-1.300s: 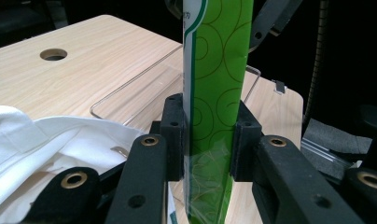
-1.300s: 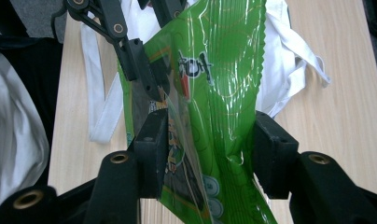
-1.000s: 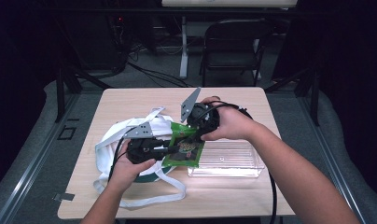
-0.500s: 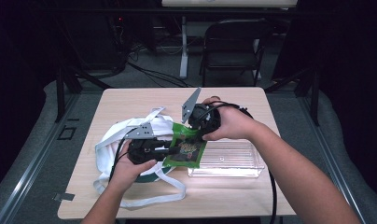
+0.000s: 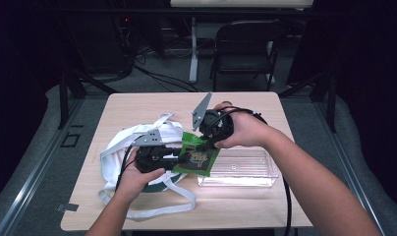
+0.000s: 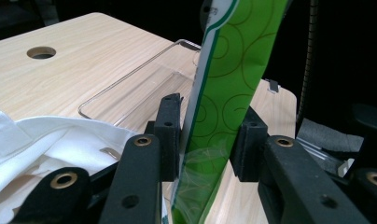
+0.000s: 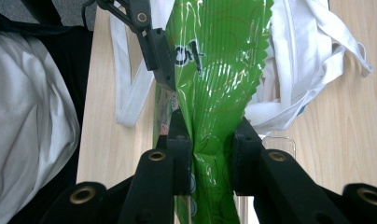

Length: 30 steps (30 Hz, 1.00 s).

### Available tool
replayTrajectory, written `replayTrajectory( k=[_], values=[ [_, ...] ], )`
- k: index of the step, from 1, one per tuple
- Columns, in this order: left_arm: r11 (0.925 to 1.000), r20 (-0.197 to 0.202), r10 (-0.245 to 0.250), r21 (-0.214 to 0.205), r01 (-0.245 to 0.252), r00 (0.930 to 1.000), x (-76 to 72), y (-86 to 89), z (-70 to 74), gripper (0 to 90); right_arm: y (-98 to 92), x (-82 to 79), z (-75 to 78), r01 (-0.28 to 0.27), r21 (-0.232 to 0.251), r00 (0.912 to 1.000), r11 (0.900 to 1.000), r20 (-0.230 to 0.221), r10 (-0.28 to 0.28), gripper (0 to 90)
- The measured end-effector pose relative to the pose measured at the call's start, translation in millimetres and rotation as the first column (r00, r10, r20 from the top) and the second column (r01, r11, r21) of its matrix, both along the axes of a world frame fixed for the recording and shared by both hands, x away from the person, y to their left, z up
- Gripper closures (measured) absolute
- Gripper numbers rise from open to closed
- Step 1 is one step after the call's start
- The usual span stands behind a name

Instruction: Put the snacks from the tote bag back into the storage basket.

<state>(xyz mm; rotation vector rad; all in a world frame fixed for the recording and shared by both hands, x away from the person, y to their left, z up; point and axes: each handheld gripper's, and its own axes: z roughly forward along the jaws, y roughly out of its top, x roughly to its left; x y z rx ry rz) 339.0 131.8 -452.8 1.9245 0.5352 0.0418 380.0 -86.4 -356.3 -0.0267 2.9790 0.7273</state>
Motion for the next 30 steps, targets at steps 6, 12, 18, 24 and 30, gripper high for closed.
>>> replayTrajectory(
  k=[6, 12, 18, 24, 30],
  values=[
    [0.9997, -0.034, 0.015, -0.017, -0.016, 0.9993, 2.7, 2.7, -1.5, 63.8, 2.6, -1.4, 1.1, 0.002, -0.009, 1.0000, 1.0000, 0.009, -0.002, 74.5],
    [0.9988, -0.048, 0.042, -0.023, -0.043, 0.9980, 5.0, 6.9, -1.8, 57.4, 2.6, -0.4, 3.7, 0.011, -0.017, 0.9998, 0.9998, 0.016, -0.010, 74.5],
    [0.9978, -0.052, 0.056, -0.032, -0.058, 0.9971, 5.2, 10.0, 0.0, 55.8, -1.5, 2.1, 5.8, 0.021, -0.030, 0.9993, 0.9993, 0.030, -0.020, 74.4],
    [0.9956, -0.056, 0.082, -0.041, -0.084, 0.9951, 6.7, 16.2, 1.7, 53.9, -8.2, 5.7, 9.8, 0.038, -0.043, 0.9983, 0.9984, 0.046, -0.036, 74.4],
    [0.9934, -0.064, 0.103, -0.044, -0.106, 0.9926, 8.7, 20.7, 1.3, 52.5, -16.6, 9.1, 12.3, 0.061, -0.041, 0.9970, 0.9973, 0.051, -0.059, 74.3]
  ],
)
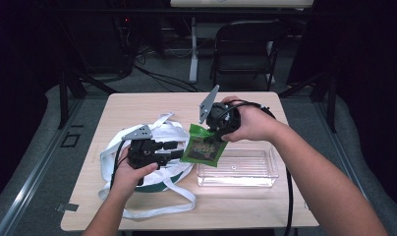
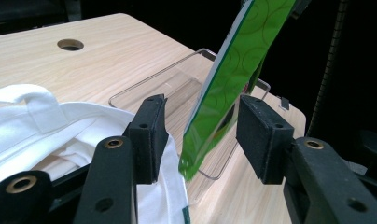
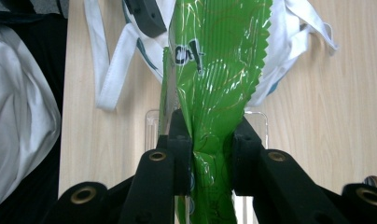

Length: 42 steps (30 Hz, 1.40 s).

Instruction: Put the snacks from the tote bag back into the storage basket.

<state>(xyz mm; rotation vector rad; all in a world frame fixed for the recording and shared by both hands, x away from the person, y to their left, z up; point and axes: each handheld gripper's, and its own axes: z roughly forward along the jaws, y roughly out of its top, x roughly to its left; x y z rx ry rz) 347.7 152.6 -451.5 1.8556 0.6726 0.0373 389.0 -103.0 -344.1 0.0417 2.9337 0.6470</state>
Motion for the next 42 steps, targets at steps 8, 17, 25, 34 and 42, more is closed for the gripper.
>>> replayTrajectory(
  k=[8, 17, 25, 34, 42],
  values=[
    [0.9996, 0.001, 0.026, -0.005, -0.026, 0.9997, 1.5, 7.0, 1.7, 51.3, -10.1, 4.3, 3.7, 0.029, -0.012, 0.9995, 0.9995, 0.016, -0.029, 74.3],
    [0.9984, -0.009, 0.056, 0.003, -0.056, 0.9984, 4.9, 13.4, -0.8, 50.7, -18.4, 8.2, 7.5, 0.055, -0.020, 0.9980, 0.9983, 0.032, -0.054, 74.3],
    [0.9966, -0.014, 0.080, 0.019, -0.080, 0.9967, 8.1, 17.6, -4.2, 49.9, -24.8, 13.5, 8.7, 0.078, -0.027, 0.9960, 0.9966, 0.046, -0.076, 74.3],
    [0.9938, -0.009, 0.105, 0.036, -0.105, 0.9944, 10.8, 22.9, -6.3, 49.2, -35.3, 21.1, 7.7, 0.109, -0.053, 0.9925, 0.9926, 0.061, -0.106, 74.3],
    [0.9909, -0.023, 0.129, 0.043, -0.128, 0.9914, 13.6, 27.6, -8.8, 48.5, -39.2, 25.8, 4.1, 0.126, -0.075, 0.9903, 0.9892, 0.069, -0.121, 74.3]
  ],
)
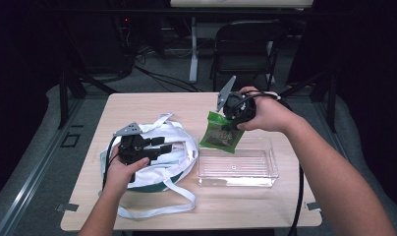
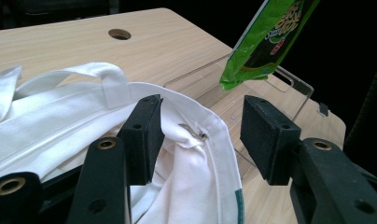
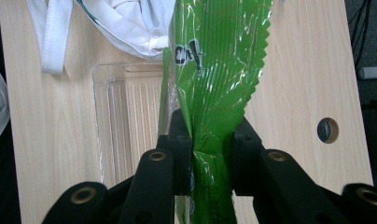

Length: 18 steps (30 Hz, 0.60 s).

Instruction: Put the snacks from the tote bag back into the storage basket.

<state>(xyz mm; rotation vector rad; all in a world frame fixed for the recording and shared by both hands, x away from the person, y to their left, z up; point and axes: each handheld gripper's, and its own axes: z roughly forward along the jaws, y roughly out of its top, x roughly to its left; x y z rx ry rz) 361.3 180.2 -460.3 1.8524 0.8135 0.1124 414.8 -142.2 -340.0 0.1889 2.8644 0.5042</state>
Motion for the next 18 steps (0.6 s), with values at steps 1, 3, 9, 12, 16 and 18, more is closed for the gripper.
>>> replayTrajectory(
  k=[1, 3, 9, 12, 16, 18],
  values=[
    [1.0000, 0.000, 0.005, -0.004, -0.005, 1.0000, 0.1, 0.0, -0.5, 48.5, -0.3, 0.5, -0.3, 0.000, -0.005, 1.0000, 1.0000, 0.003, 0.000, 74.3],
    [0.9999, 0.000, 0.010, -0.003, -0.010, 1.0000, 0.7, 1.1, -1.1, 48.5, -1.0, 1.4, -1.7, 0.004, 0.000, 1.0000, 1.0000, 0.005, -0.004, 74.3],
    [0.9997, 0.001, 0.023, -0.004, -0.023, 0.9997, 1.8, 4.7, -1.4, 48.5, -3.4, 4.8, -2.8, 0.008, -0.013, 0.9999, 0.9999, 0.012, -0.008, 74.3],
    [0.9997, 0.002, 0.024, -0.007, -0.024, 0.9997, 2.3, 5.2, -1.8, 48.5, -4.8, 7.0, -4.4, 0.017, -0.017, 0.9998, 0.9997, 0.013, -0.016, 74.3],
    [0.9996, -0.001, 0.027, 0.004, -0.027, 0.9996, 3.2, 5.5, -2.7, 48.5, -5.0, 9.4, -6.1, 0.018, -0.024, 0.9997, 0.9996, 0.015, -0.018, 74.2],
    [0.9995, 0.000, 0.031, 0.007, -0.031, 0.9995, 3.7, 6.4, -3.1, 48.5, -4.8, 10.9, -7.7, 0.020, -0.031, 0.9996, 0.9993, 0.019, -0.019, 74.2]
  ],
)
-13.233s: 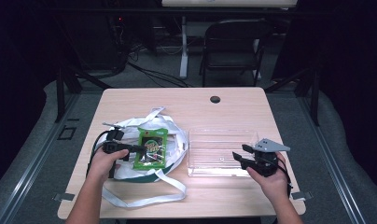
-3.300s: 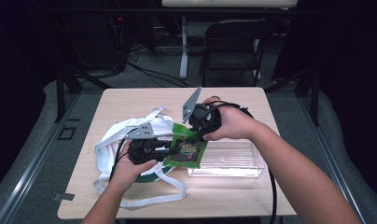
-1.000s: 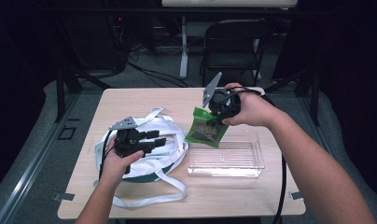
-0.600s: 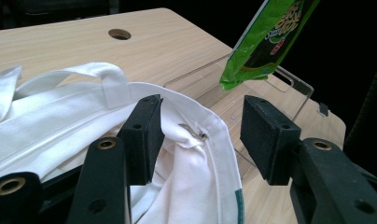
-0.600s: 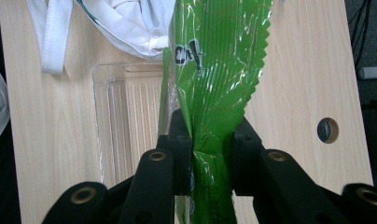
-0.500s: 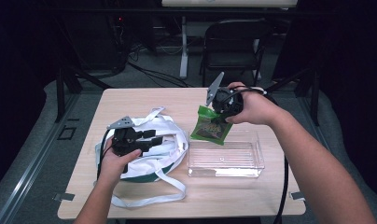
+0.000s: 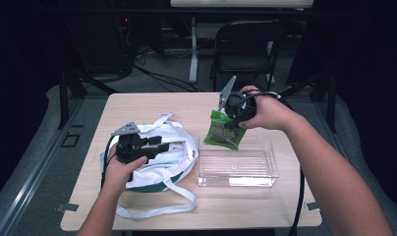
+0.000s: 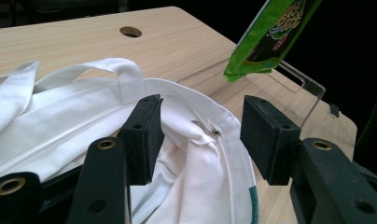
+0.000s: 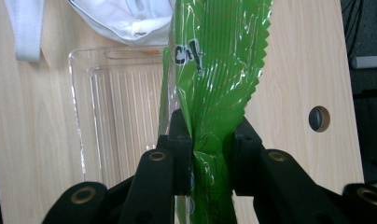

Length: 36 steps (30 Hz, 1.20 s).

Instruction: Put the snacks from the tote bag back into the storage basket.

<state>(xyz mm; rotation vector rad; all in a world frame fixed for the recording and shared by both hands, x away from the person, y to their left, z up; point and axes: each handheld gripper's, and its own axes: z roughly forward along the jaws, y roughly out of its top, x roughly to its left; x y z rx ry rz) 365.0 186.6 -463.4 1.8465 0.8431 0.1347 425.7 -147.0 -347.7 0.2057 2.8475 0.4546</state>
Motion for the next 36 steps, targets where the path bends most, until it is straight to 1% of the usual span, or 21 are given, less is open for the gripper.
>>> replayTrajectory(
  k=[2, 3, 5, 6, 8, 9, 10, 11, 13, 15, 17, 18, 21, 27, 31, 32, 33, 34, 35, 36],
  values=[
    [1.0000, -0.004, 0.003, -0.002, -0.003, 1.0000, 0.1, 0.6, -0.1, 48.5, 0.1, 1.0, -1.0, -0.003, -0.001, 1.0000, 1.0000, 0.005, 0.003, 74.1],
    [1.0000, -0.004, 0.005, 0.000, -0.005, 1.0000, 0.5, 1.3, -0.2, 48.5, 0.8, 2.7, -2.2, -0.008, -0.015, 0.9999, 0.9999, 0.014, 0.008, 74.1],
    [1.0000, -0.003, 0.008, 0.001, -0.008, 1.0000, 0.9, 2.0, -0.4, 48.5, 1.3, 4.5, -4.1, -0.010, -0.022, 0.9997, 0.9997, 0.020, 0.011, 74.2],
    [1.0000, -0.004, 0.009, 0.000, -0.009, 1.0000, 0.9, 2.3, -0.4, 48.5, 2.1, 6.0, -4.9, -0.011, -0.034, 0.9996, 0.9994, 0.024, 0.012, 74.2],
    [0.9999, -0.002, 0.011, 0.004, -0.011, 0.9999, 1.0, 3.0, -0.2, 48.4, 3.2, 7.7, -8.1, -0.011, -0.030, 0.9996, 0.9995, 0.026, 0.012, 74.2],
    [0.9999, -0.002, 0.011, 0.004, -0.011, 0.9999, 1.1, 3.2, -0.2, 48.4, 4.4, 8.9, -9.1, -0.015, -0.046, 0.9995, 0.9988, 0.029, 0.016, 74.2],
    [0.9999, -0.002, 0.011, 0.004, -0.011, 0.9999, 1.1, 3.5, -0.2, 48.4, 4.9, 9.5, -10.5, -0.015, -0.045, 0.9994, 0.9989, 0.029, 0.017, 74.2],
    [0.9999, -0.005, 0.013, 0.000, -0.013, 0.9999, 1.1, 3.4, -0.5, 48.4, 5.9, 10.3, -11.1, -0.018, -0.058, 0.9993, 0.9982, 0.032, 0.020, 74.2],
    [0.9999, -0.006, 0.014, 0.002, -0.014, 0.9999, 1.3, 3.6, -0.8, 48.4, 6.7, 10.9, -12.8, -0.018, -0.055, 0.9993, 0.9983, 0.031, 0.020, 74.2],
    [0.9999, -0.006, 0.016, 0.006, -0.016, 0.9999, 1.5, 3.8, -1.1, 48.4, 9.3, 14.1, -17.0, -0.030, -0.070, 0.9990, 0.9971, 0.032, 0.032, 74.2],
    [0.9998, -0.007, 0.019, 0.010, -0.019, 0.9998, 1.7, 4.4, -1.6, 48.4, 10.5, 15.7, -19.7, -0.026, -0.071, 0.9991, 0.9971, 0.032, 0.029, 74.2],
    [0.9997, -0.006, 0.020, 0.012, -0.020, 0.9998, 1.8, 4.7, -1.6, 48.4, 11.1, 17.0, -20.5, -0.029, -0.082, 0.9990, 0.9962, 0.033, 0.032, 74.1],
    [0.9996, -0.004, 0.023, 0.015, -0.023, 0.9997, 2.1, 5.7, -1.5, 48.4, 12.9, 18.8, -24.9, -0.027, -0.083, 0.9991, 0.9962, 0.031, 0.030, 74.1],
    [0.9995, -0.009, 0.027, 0.014, -0.027, 0.9996, 2.5, 6.5, -2.1, 48.4, 18.2, 19.7, -30.3, -0.043, -0.115, 0.9983, 0.9925, 0.034, 0.047, 74.1],
    [0.9995, -0.009, 0.028, 0.015, -0.027, 0.9996, 1.9, 6.7, -2.1, 48.4, 20.8, 19.4, -33.5, -0.046, -0.112, 0.9982, 0.9927, 0.032, 0.050, 74.1],
    [0.9994, -0.006, 0.030, 0.018, -0.030, 0.9995, 1.1, 7.5, -2.1, 48.4, 22.0, 20.1, -37.3, -0.046, -0.106, 0.9983, 0.9933, 0.029, 0.050, 74.1],
    [0.9994, -0.006, 0.030, 0.018, -0.030, 0.9995, 1.1, 7.5, -2.1, 48.4, 22.0, 20.1, -37.3, -0.046, -0.106, 0.9983, 0.9933, 0.029, 0.050, 74.1],
    [0.9993, -0.003, 0.033, 0.017, -0.033, 0.9994, 0.0, 8.9, -2.2, 48.4, 22.8, 21.1, -42.5, -0.048, -0.101, 0.9985, 0.9937, 0.021, 0.051, 74.0],
    [0.9993, -0.003, 0.033, 0.017, -0.033, 0.9994, 0.0, 8.9, -2.2, 48.4, 23.4, 21.4, -43.7, -0.052, -0.115, 0.9983, 0.9920, 0.022, 0.055, 74.0],
    [0.9990, -0.004, 0.042, 0.015, -0.042, 0.9991, -1.3, 11.0, -2.4, 48.4, 24.0, 21.6, -46.8, -0.050, -0.116, 0.9984, 0.9920, 0.019, 0.053, 74.0]
  ],
)
